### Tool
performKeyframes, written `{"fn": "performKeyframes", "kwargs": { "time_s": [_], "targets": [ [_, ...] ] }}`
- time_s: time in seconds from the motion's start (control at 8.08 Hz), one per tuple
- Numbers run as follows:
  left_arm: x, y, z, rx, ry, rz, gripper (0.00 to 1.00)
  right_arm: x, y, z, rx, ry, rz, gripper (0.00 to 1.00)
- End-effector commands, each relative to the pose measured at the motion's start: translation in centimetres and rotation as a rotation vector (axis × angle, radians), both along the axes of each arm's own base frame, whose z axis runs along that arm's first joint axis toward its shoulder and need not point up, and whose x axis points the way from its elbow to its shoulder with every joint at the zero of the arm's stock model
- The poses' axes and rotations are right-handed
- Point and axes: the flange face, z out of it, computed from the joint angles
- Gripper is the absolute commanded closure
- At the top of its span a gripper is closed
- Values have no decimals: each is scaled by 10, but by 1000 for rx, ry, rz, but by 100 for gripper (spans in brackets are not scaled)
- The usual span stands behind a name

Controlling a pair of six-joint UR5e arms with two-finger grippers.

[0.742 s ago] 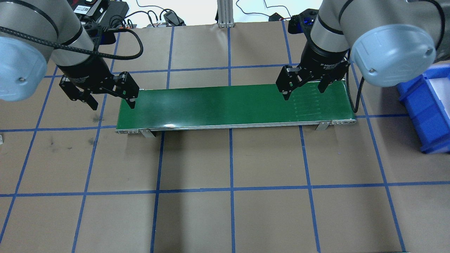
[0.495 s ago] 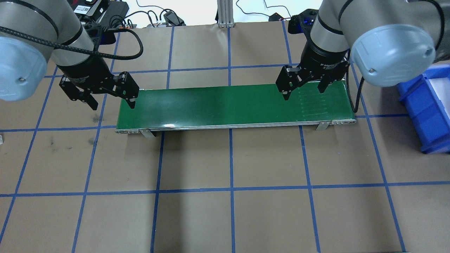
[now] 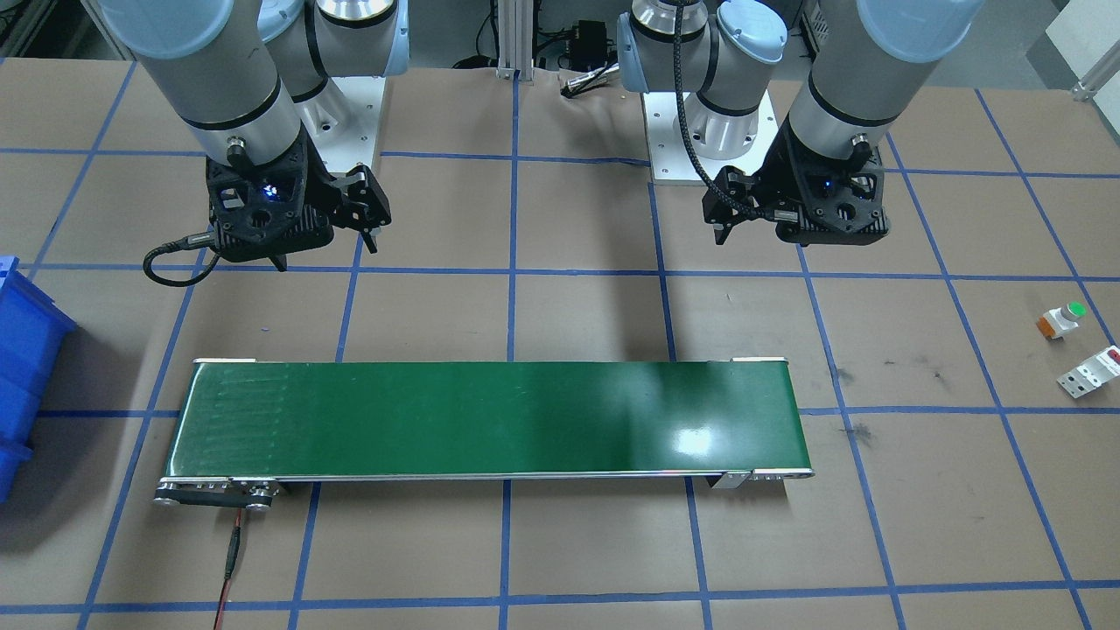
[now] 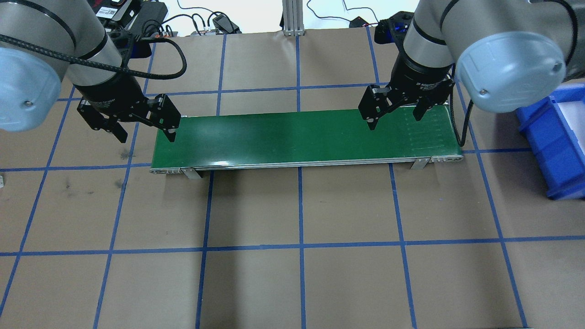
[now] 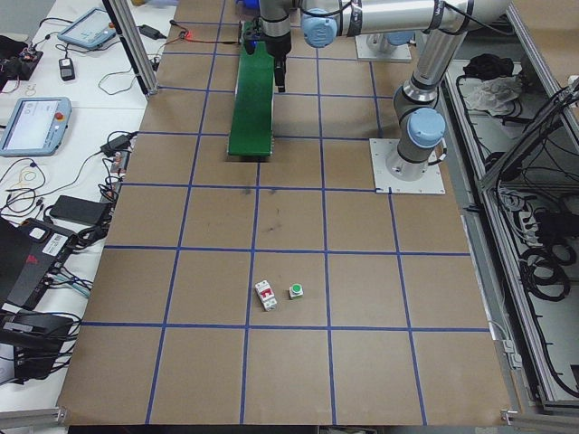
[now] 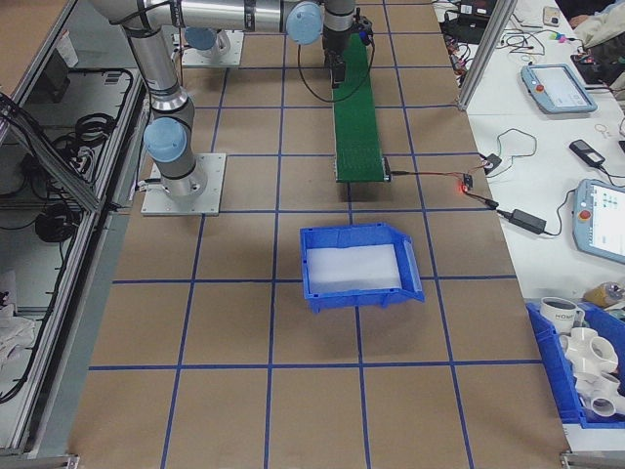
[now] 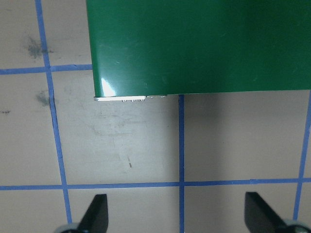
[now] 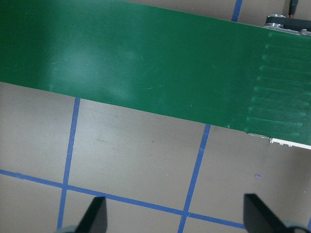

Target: Move button from left to right

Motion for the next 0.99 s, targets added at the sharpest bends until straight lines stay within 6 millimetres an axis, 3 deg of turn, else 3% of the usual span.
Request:
{"fn": "performKeyframes", "kwargs": {
  "time_s": [0.0, 0.12, 0.49, 0.87],
  "targets": [
    [2, 0, 1, -3, 6, -82, 0, 0, 0, 0, 0, 0, 0, 0],
    [25, -5, 1, 2, 17, -171, 0, 0, 0, -1, 2, 5, 4, 0],
    [160, -6, 0, 23, 56, -242, 0, 0, 0, 0, 2, 5, 4, 0],
    [287, 13, -16, 88, 39, -402, 0, -4, 0, 1, -2, 21, 6, 0]
  ]
}}
